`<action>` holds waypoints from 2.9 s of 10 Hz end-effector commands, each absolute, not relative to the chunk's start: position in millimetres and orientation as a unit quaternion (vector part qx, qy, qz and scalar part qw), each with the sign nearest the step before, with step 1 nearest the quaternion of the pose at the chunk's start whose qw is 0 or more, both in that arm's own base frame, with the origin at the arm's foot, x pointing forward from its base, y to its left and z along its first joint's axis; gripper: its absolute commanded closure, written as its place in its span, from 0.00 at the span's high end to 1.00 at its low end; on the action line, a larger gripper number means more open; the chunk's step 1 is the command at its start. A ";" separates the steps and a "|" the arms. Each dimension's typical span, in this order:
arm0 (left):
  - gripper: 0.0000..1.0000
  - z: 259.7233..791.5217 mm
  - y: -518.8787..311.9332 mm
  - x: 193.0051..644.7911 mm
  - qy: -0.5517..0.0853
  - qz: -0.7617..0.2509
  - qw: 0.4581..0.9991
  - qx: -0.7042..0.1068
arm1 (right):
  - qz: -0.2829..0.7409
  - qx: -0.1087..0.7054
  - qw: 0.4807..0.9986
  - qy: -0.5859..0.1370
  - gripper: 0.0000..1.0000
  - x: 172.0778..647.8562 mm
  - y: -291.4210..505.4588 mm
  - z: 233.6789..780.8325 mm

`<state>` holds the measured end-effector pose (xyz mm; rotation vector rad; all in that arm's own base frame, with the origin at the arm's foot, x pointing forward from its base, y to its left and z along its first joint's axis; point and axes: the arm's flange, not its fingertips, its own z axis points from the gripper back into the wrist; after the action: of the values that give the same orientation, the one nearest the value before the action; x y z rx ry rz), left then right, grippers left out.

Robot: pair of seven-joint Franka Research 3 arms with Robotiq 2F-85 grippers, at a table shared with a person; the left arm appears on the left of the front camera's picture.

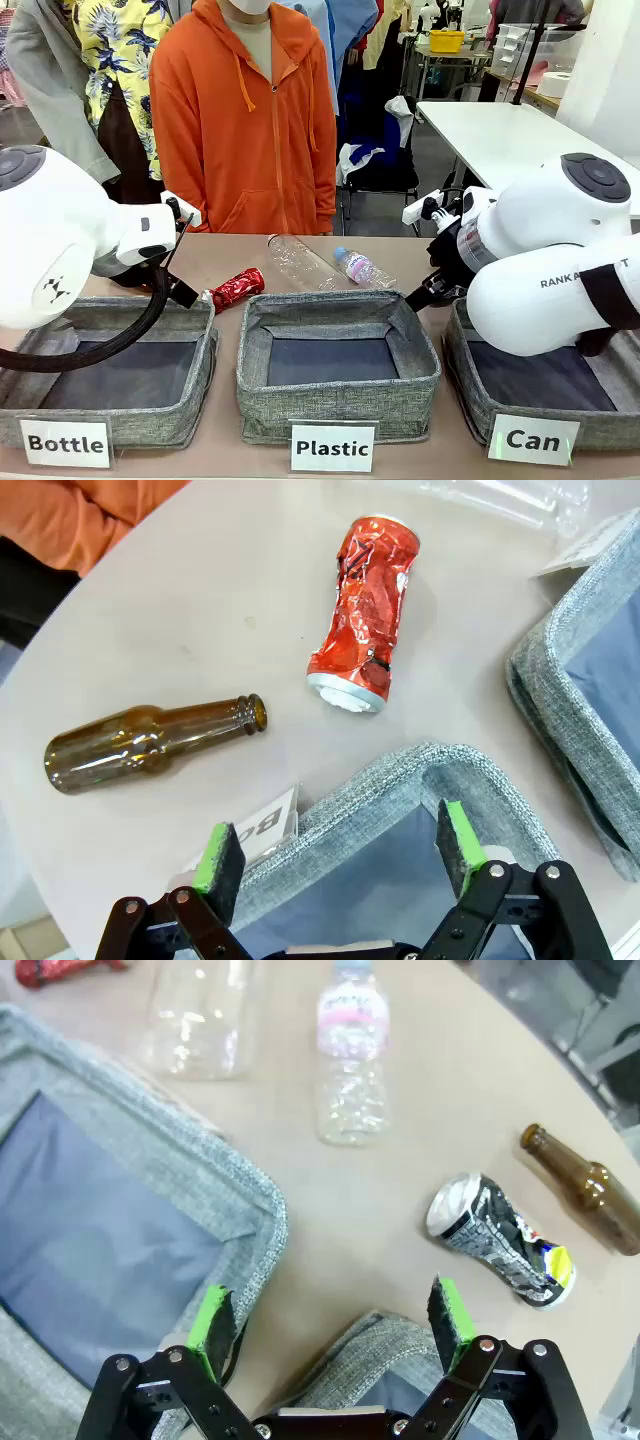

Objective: Sort the can waste into the basket.
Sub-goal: Pick up the can waste from the table and place it in the right Fabric basket.

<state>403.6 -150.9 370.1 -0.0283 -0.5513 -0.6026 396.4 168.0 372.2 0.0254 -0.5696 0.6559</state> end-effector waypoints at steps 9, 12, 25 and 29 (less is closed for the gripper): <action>1.00 370.1 -150.9 403.5 -0.268 -0.293 0.918 -0.014 | 0.318 0.012 0.907 -0.276 1.00 396.4 168.0 372.2; 1.00 370.1 -150.9 403.5 -0.268 -0.293 0.918 -0.014 | 0.318 0.012 0.907 -0.276 1.00 396.4 168.0 372.2; 1.00 530.7 -105.6 307.5 -0.250 -0.190 0.896 -0.313 | 0.164 0.314 0.889 -0.289 1.00 328.5 63.1 515.1; 1.00 509.8 56.2 256.4 -0.337 -0.064 0.819 -0.460 | -0.058 0.480 0.808 -0.337 1.00 294.7 -90.4 467.0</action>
<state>293.1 36.4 580.9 -0.9283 -0.6616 -0.2386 325.4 -90.0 528.2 0.9550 -0.6913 -0.0412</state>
